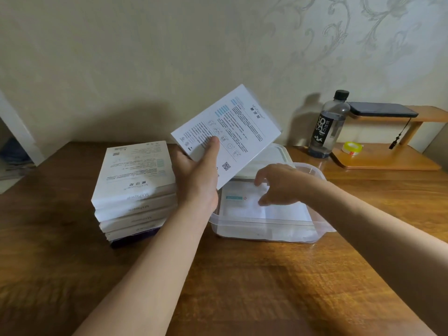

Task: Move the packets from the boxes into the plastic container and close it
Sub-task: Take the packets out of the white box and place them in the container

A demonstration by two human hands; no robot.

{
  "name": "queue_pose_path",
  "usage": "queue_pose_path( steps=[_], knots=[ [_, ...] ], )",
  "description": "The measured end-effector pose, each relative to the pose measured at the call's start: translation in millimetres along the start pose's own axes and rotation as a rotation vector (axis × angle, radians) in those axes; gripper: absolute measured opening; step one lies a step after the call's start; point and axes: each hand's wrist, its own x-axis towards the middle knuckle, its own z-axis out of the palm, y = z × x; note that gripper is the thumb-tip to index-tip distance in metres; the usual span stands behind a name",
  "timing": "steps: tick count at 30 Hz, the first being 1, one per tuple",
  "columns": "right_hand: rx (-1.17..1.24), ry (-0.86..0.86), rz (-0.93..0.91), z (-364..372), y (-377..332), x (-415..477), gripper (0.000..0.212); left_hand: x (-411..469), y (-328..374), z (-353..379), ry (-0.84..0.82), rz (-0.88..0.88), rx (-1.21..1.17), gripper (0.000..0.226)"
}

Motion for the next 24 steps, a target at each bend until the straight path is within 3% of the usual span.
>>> queue_pose_path(
  steps=[2,6,13,24],
  knots=[
    [-0.141,0.003,-0.096,-3,1,0,0.057,1,-1,-1,-0.002,-0.005,0.003,0.038],
    [-0.153,-0.163,-0.158,9,0,9,0.076,2,-2,-1,-0.008,-0.01,0.002,0.038],
    [-0.232,-0.256,-0.252,30,-2,14,0.102,1,-1,0,-0.017,-0.029,-0.011,0.038],
    [-0.224,-0.323,-0.263,32,-4,12,0.096,-1,1,1,-0.024,-0.011,0.022,0.028]
  ],
)
